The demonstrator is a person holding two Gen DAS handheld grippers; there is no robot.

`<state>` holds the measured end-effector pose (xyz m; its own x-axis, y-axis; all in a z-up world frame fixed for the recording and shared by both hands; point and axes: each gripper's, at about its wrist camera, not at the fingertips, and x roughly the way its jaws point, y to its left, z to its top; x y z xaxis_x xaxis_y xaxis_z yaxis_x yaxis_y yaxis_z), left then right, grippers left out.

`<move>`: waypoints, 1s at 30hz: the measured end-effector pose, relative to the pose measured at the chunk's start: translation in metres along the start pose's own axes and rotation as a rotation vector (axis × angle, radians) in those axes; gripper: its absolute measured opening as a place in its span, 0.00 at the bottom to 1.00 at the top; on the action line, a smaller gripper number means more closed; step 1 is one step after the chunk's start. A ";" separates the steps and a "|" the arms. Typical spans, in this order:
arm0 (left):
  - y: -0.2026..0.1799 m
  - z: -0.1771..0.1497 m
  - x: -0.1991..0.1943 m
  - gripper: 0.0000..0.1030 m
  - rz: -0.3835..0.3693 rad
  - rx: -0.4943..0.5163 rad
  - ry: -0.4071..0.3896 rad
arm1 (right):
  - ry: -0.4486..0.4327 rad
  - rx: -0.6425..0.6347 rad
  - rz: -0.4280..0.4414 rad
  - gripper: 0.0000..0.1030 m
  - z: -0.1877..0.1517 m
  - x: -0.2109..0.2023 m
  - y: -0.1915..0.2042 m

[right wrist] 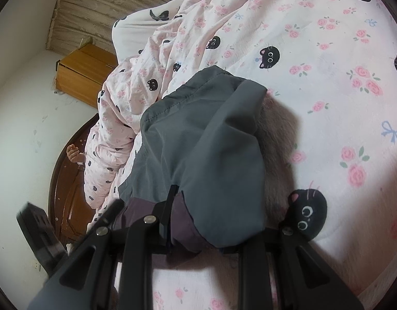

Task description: Fold clothes

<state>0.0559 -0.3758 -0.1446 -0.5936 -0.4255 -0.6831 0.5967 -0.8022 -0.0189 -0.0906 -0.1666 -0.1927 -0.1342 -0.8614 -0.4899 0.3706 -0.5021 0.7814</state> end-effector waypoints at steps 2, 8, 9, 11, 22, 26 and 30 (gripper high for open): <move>-0.002 -0.007 0.007 0.49 0.010 0.007 -0.009 | -0.001 0.000 -0.004 0.23 0.000 0.001 0.000; -0.001 -0.017 0.010 0.49 -0.002 -0.003 -0.038 | 0.000 -0.002 -0.013 0.23 -0.002 0.002 -0.002; 0.000 -0.018 0.011 0.49 -0.005 -0.005 -0.043 | 0.000 -0.004 -0.013 0.23 -0.002 0.002 -0.002; 0.000 -0.021 0.011 0.49 -0.010 -0.009 -0.052 | -0.001 -0.007 -0.014 0.23 -0.003 0.003 -0.003; -0.002 -0.030 0.013 0.51 0.010 0.002 -0.076 | -0.010 -0.043 -0.023 0.21 -0.007 0.008 -0.008; 0.000 -0.030 0.013 0.53 0.009 -0.005 -0.074 | -0.007 -0.073 -0.034 0.23 -0.007 0.008 -0.003; 0.002 -0.030 0.013 0.53 -0.001 -0.015 -0.073 | 0.011 -0.069 -0.029 0.22 -0.003 0.007 0.000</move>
